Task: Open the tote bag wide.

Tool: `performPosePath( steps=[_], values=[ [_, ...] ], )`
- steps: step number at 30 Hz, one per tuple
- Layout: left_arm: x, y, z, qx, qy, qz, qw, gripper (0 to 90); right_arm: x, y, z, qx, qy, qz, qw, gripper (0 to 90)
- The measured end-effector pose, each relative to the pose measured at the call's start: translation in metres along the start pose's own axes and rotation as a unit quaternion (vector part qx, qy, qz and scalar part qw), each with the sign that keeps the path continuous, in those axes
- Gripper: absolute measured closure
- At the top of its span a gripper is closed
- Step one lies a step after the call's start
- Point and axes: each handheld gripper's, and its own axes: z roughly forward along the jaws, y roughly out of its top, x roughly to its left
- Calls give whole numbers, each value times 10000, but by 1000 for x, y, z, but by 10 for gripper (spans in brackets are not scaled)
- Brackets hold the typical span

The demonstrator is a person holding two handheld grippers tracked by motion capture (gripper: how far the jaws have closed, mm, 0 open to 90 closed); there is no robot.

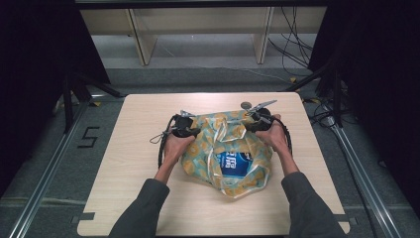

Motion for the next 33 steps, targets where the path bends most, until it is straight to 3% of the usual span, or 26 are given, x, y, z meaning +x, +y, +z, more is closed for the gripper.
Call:
performPosePath(
  steps=[1,2,3,5,7,8,10,11,13,15,16,19,22,24,27,29,32,33],
  values=[
    [1,-1,-2,-42,-32,-33,10000,888,0,1,-5,67,-7,-80,9999,900],
    [1,-1,-6,-69,-65,-31,10000,887,4,1,-6,-45,38,183,9998,900],
    [1,-1,-10,-162,-44,-46,9998,885,7,2,-15,173,6,158,9997,900],
    [0,0,-22,-323,-74,-77,9994,881,12,3,-25,62,9,-21,10000,900],
    [-2,1,-34,-507,-98,-126,9986,875,19,3,-40,127,106,-115,9998,900],
    [-3,1,-41,-559,-151,-112,9983,868,21,2,-45,14,78,-185,9998,900],
    [-7,0,-57,-698,-223,-42,9973,863,27,0,-59,57,196,-250,9995,900],
    [-9,-1,-63,-754,-293,-35,9967,861,33,-4,-65,-107,289,-297,9991,900],
    [-15,-3,-74,-846,-377,44,9957,857,40,-8,-75,-96,375,-456,9982,900],
    [-25,-7,-83,-988,-600,46,9933,856,48,-14,-84,-30,445,-604,9972,900],
    [-30,-9,-87,-1031,-653,138,9924,856,54,-19,-87,-37,480,-587,9971,900],
    [-45,-16,-95,-1061,-940,262,9896,856,62,-30,-91,-73,608,-750,9953,900],
    [-64,-23,-97,-1079,-1283,284,9854,855,65,-41,-93,-95,597,-696,9957,900],
    [-80,-28,-93,-946,-1372,448,9850,852,66,-48,-95,-60,583,-638,9962,900],
    [-98,-34,-81,-777,-1606,628,9819,845,67,-58,-94,-129,657,-673,9955,900],
    [-107,-36,-73,-629,-1638,765,9815,843,67,-64,-93,-41,607,-787,9950,900],
    [-109,-38,-63,-478,-1646,881,9812,843,68,-68,-89,120,525,-607,9967,900],
    [-107,-40,-60,-372,-1626,829,9825,843,66,-70,-85,108,568,-681,9960,900]
  ],
)
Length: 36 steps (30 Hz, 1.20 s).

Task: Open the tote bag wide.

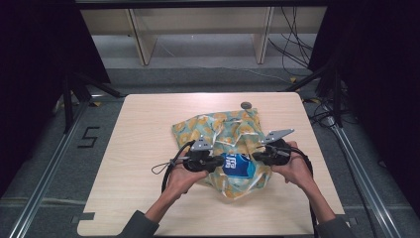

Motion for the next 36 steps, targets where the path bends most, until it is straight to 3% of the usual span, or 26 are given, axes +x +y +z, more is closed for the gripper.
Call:
performPosePath(
  steps=[1,3,6,7,8,9,11,12,13,15,16,17,19,20,22,24,25,26,27,28,30,31,33,35,36],
  values=[
    [1,-2,2,52,29,-17,10000,843,-1,-1,2,91,-16,21,10000,900],
    [5,-6,3,317,55,169,9993,842,0,-2,6,149,-42,43,9999,900],
    [13,-16,2,595,85,170,9980,841,-4,-4,9,357,-113,25,9993,900],
    [16,-19,2,649,81,202,9977,843,-7,-6,13,281,-180,45,9994,900],
    [19,-22,2,684,93,139,9975,843,-8,-7,12,420,-273,93,9987,900],
    [22,-25,1,727,106,132,9972,844,-11,-8,14,478,-242,2,9986,900],
    [23,-30,-1,737,124,31,9972,845,-11,-11,17,498,-397,177,9978,900],
    [24,-32,-3,809,193,145,9964,845,-10,-11,18,514,-461,286,9972,900],
    [25,-34,-4,879,245,222,9956,843,-12,-11,18,503,-419,106,9978,900],
    [26,-37,-5,862,224,80,9960,843,-12,-8,15,568,-336,122,9977,900],
    [26,-38,-6,848,183,111,9962,843,-11,-9,16,339,-376,76,9987,900],
    [24,-38,-6,827,184,87,9964,842,-9,-7,14,381,-359,110,9986,900],
    [21,-36,-6,872,161,249,9957,841,-4,-2,11,325,-195,5,9993,900],
    [19,-35,-4,907,185,329,9952,840,-1,-1,13,196,-246,66,9995,900],
    [16,-37,-3,904,175,213,9955,839,6,2,14,296,-112,82,9995,900],
    [18,-38,-3,939,209,299,9949,840,10,2,21,278,52,-56,9996,900],
    [18,-40,-3,922,235,239,9952,841,12,1,24,467,16,36,9989,900],
    [20,-41,-4,952,232,293,9948,842,10,0,29,463,71,-89,9989,900],
    [20,-42,-4,932,259,153,9952,843,7,-2,34,557,-100,-43,9984,900],
    [21,-43,-6,959,275,180,9949,843,6,-2,36,616,-209,49,9979,900],
    [24,-44,-7,970,289,208,9946,843,-6,-4,40,752,-407,18,9963,900],
    [24,-45,-8,960,297,192,9948,843,-10,-5,42,756,-449,131,9960,900],
    [24,-44,-9,876,259,140,9957,841,-19,-6,42,753,-486,47,9960,900],
    [22,-41,-12,779,257,137,9965,840,-16,-5,39,809,-556,290,9948,900],
    [20,-39,-14,720,272,145,9969,838,-17,-4,38,706,-498,203,9961,900]
  ],
)
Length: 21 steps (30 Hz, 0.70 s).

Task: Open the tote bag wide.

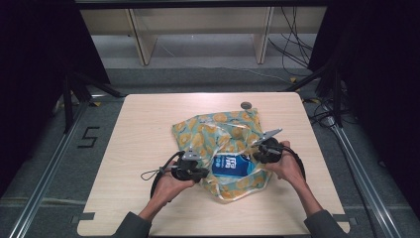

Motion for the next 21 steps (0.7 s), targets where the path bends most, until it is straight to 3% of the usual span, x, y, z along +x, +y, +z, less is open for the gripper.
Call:
performPosePath(
  steps=[1,3,7,8,10,11,12,13,14,16,17,19,20,21],
  values=[
    [-2,1,-1,-74,-4,-101,9999,834,2,0,-1,-132,-3,106,9999,900],
    [-6,4,-6,-205,10,-94,9997,831,5,2,-10,-267,36,-54,9996,900],
    [-12,8,-16,-406,-2,-47,9992,831,10,5,-25,-514,288,-38,9983,900],
    [-13,9,-18,-476,18,-73,9988,831,12,5,-27,-585,300,36,9978,900],
    [-15,9,-24,-619,5,-89,9980,830,13,5,-33,-627,345,-33,9974,900],
    [-14,8,-27,-582,30,-44,9983,829,14,4,-34,-742,316,-50,9967,900],
    [-14,7,-29,-645,-5,-95,9979,828,14,4,-38,-661,382,-68,9971,900],
    [-15,6,-32,-726,-13,-177,9972,826,16,3,-38,-820,376,43,9959,900],
    [-14,5,-35,-738,33,-129,9972,823,16,3,-40,-874,429,-35,9952,900],
    [-15,1,-40,-847,18,-228,9961,813,20,1,-47,-899,386,47,9952,900],
    [-15,-1,-44,-861,23,-244,9960,810,19,0,-49,-1028,396,-66,9939,900],
    [-15,-5,-48,-929,57,-274,9953,804,20,-1,-53,-1180,411,-27,9922,889],
    [-15,-8,-51,-953,98,-260,9951,800,20,-2,-59,-1070,438,-15,9933,884],
    [-15,-10,-53,-973,64,-324,9947,797,20,-3,-61,-1161,435,-18,9923,876]
  ],
)
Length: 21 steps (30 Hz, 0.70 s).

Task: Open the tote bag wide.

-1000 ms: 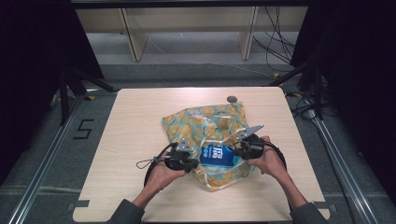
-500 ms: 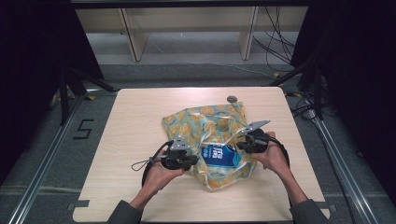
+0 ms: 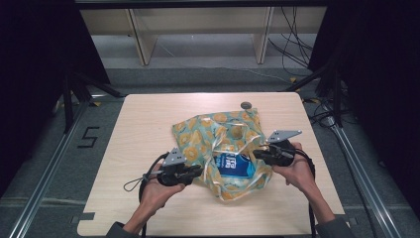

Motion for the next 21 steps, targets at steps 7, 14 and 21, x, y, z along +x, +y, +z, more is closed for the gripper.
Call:
performPosePath(
  steps=[7,14,21],
  values=[
    [3,-11,-16,-199,37,-78,9998,748,5,-4,-12,-248,21,230,9994,742],
    [2,-27,-32,-269,-31,-48,9996,556,14,-15,-24,-487,-314,406,9975,484],
    [3,-42,-50,-303,74,-141,9994,460,21,-33,-41,-568,-430,530,9960,396]
  ],
)
